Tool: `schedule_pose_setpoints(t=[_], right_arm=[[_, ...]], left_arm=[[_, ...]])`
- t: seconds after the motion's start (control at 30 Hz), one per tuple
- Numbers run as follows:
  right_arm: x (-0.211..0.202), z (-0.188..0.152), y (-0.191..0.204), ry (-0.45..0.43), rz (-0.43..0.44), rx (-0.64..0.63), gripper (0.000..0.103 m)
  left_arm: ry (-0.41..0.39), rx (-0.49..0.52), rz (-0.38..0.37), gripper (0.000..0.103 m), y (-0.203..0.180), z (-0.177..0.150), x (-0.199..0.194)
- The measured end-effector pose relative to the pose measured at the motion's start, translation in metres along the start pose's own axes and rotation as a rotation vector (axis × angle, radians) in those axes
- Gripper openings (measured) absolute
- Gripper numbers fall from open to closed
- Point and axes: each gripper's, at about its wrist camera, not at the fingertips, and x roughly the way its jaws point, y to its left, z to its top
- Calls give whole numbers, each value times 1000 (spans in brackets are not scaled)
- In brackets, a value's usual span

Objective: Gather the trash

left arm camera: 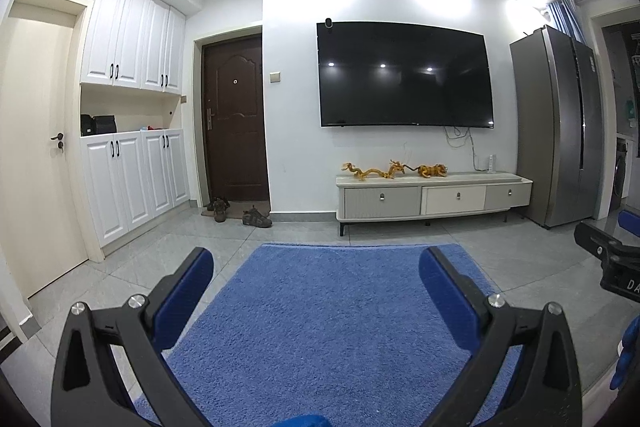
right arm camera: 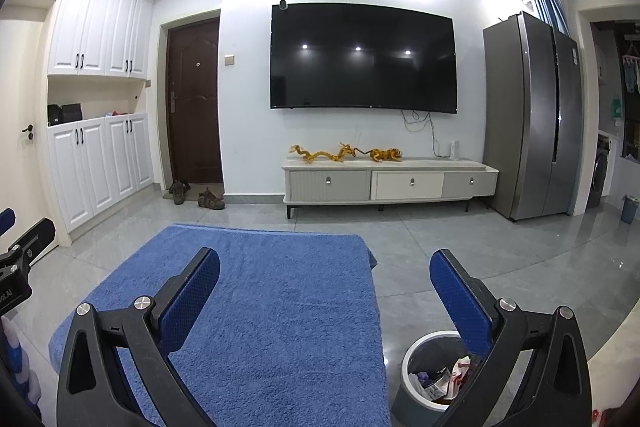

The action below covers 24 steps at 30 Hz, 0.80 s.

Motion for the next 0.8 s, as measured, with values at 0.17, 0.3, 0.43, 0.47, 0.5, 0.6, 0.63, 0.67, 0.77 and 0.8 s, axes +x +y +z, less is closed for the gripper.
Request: schedule_pose_setpoints(t=[0.17,0.3,0.43,0.47,0.5,0.6,0.63,0.67,0.77,0.8], right_arm=[[-11,2,-2,-21,-11,3,103],[-21,4,-4,-39,-19,5,103],[-32,6,-3,-61,-27,1,103],[-34,6,-2,-67,-29,-1,103],[-36,7,-3,-71,-30,-2,103],[-43,6,-3,-83,-37,-8,103],[-45,7,-3,-89,-42,-11,103],[-47,7,-3,-95,-46,-14,103],[-54,7,-4,-107,-55,-16,103],[-55,8,-5,-109,-60,-18,103]], left_arm=[[-19,-1,-3,103,-1,3,-8],[-38,0,-3,103,-1,5,-16],[-60,1,2,103,-1,7,-24],[-65,0,3,103,0,8,-26],[-70,-3,5,103,1,8,-28],[-72,-14,11,103,5,11,-31],[-70,-18,12,103,6,11,-32],[-67,-21,14,103,8,11,-32],[-57,-25,23,103,10,11,-34],[-52,-26,24,103,9,10,-36]])
